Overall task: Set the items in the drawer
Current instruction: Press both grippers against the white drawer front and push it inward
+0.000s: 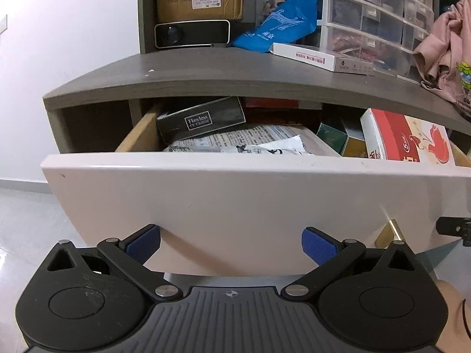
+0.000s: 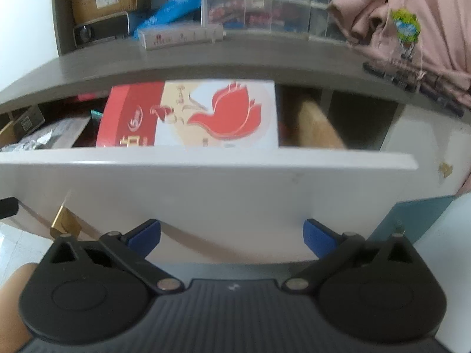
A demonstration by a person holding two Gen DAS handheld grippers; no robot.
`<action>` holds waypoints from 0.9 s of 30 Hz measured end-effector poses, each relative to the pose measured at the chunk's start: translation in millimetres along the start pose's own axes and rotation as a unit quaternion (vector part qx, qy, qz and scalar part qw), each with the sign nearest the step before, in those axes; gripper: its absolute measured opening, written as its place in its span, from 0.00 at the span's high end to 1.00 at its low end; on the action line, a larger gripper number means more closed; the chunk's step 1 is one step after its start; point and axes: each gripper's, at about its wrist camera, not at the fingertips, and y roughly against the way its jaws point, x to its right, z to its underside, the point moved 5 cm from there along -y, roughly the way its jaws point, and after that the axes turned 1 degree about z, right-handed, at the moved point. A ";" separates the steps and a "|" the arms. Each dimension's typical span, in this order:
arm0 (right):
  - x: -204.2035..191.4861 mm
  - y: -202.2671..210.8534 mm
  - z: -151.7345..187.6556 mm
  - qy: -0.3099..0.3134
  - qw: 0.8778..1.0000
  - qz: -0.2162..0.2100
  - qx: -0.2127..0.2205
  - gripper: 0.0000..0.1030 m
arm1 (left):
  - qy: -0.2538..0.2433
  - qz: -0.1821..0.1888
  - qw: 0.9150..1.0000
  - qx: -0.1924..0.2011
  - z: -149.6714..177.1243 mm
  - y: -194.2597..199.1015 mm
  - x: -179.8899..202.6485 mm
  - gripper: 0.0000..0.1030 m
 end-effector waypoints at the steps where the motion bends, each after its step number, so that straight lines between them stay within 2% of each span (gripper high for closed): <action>1: -0.1 -1.2 0.1 -0.001 1.000 -0.001 -0.001 0.00 | -0.002 0.000 1.000 0.000 1.3 0.5 1.5 0.00; 9: 0.7 -4.2 -0.4 -0.007 1.000 -0.007 -0.009 0.00 | -0.001 0.004 1.000 -0.006 -4.4 -0.5 3.9 0.00; 13: -0.2 11.1 -6.4 -0.003 1.000 -0.013 0.019 0.00 | 0.005 0.003 1.000 0.004 -11.1 4.0 3.6 0.00; 27: -9.6 22.6 -63.5 0.017 0.998 -0.022 0.051 0.00 | 0.002 0.014 0.999 0.031 -33.5 21.8 7.0 0.00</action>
